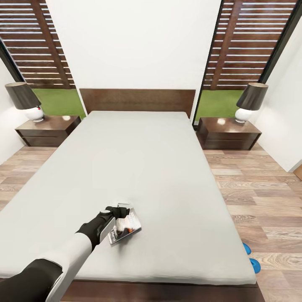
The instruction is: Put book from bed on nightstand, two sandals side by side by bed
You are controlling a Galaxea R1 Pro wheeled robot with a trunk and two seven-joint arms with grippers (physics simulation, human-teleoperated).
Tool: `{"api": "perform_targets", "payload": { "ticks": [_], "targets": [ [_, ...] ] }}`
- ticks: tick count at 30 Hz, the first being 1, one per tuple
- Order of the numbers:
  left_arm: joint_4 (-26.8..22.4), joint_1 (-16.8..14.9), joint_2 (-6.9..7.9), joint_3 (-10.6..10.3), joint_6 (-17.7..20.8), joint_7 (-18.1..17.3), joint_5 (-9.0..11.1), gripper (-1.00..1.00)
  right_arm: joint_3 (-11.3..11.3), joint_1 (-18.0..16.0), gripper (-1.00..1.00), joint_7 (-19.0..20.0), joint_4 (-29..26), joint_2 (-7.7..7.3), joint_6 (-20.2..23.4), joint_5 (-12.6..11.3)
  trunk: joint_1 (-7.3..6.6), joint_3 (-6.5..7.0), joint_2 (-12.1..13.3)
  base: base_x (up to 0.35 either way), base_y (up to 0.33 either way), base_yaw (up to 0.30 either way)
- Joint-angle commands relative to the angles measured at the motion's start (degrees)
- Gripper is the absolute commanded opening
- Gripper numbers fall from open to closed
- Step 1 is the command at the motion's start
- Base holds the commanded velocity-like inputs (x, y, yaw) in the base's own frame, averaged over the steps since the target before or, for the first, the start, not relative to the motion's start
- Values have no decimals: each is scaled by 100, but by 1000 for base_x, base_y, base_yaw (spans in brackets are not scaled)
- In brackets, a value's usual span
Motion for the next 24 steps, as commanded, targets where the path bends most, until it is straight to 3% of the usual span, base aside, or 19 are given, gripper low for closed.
{"api": "perform_targets", "payload": {
  "ticks": [1, 17, 18, 24],
  "targets": [
    [-11, -2, 4, -49, 27, 44, 60, 100, -48, 0, 100, -21, 6, -1, -10, 56, 0, -3, -2, 0, 0, 0],
    [-494, -210, 12, 39, 465, 411, -23, 100, -58, -255, 100, -20, -95, -22, -349, 156, 0, -3, -2, 0, 0, 0],
    [-1290, -211, 12, 40, 494, 506, -28, 100, -59, -257, 100, -20, -96, -21, -353, 158, 0, -3, -2, 0, 0, 0],
    [-1495, -216, 11, 41, 574, 596, -39, 100, -59, -265, 100, -20, -99, -19, -364, 162, 0, -3, -2, 0, 0, 0]
  ]
}}
